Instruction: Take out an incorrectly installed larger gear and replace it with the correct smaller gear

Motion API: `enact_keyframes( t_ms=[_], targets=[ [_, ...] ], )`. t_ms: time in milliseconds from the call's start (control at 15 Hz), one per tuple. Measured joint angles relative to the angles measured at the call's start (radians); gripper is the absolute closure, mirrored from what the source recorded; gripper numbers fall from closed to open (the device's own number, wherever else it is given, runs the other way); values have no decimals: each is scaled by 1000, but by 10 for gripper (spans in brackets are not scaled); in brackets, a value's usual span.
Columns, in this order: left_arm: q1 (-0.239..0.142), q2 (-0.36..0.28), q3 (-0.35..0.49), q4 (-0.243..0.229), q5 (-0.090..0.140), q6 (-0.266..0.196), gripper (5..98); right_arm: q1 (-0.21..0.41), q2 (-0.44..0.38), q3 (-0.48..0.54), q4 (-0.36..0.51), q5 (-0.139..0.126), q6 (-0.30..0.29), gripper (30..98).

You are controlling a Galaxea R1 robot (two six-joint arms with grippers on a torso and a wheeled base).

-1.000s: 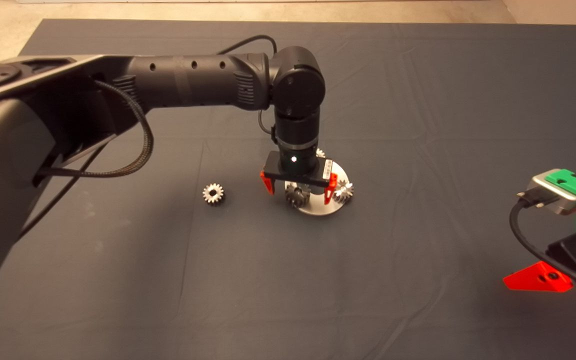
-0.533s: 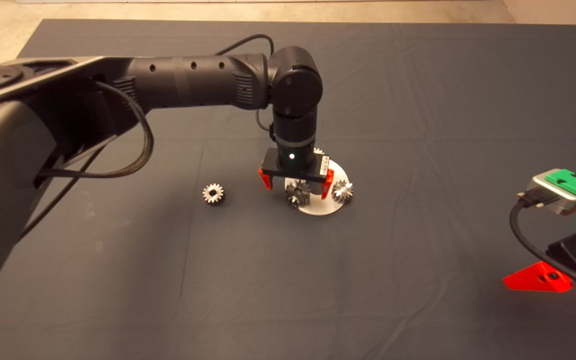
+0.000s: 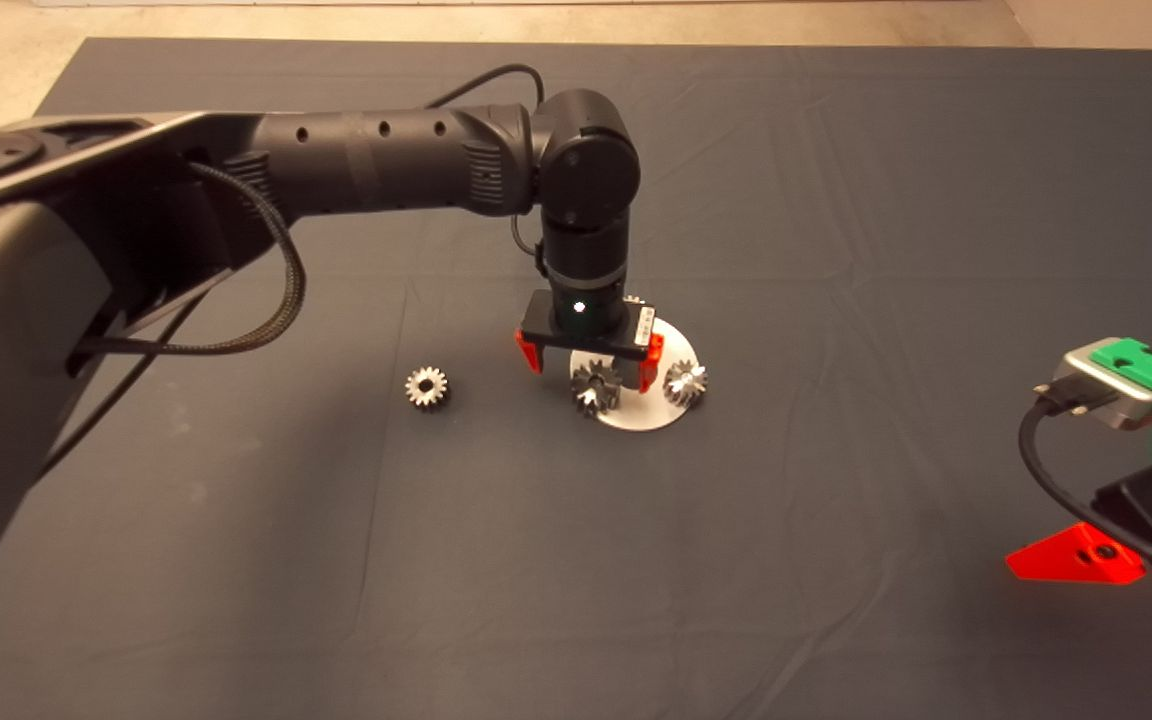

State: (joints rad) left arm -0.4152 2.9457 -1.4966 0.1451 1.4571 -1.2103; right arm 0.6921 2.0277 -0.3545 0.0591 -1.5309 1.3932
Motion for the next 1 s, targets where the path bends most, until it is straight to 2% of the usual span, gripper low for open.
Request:
enact_keyframes(
  t_ms=[133,267,467,800,1000],
  targets=[
    [23,0,-7,1,-16,13,61,0,0,0,0,0,0,308],
    [47,0,-7,1,-23,15,61,0,0,0,0,0,0,308],
    [45,0,-16,1,-29,21,61,0,0,0,0,0,0,308],
    [45,2,-39,1,-70,22,61,0,-1,0,0,0,0,308],
    [45,2,-57,2,-71,22,61,0,0,0,0,0,0,308]
  ],
)
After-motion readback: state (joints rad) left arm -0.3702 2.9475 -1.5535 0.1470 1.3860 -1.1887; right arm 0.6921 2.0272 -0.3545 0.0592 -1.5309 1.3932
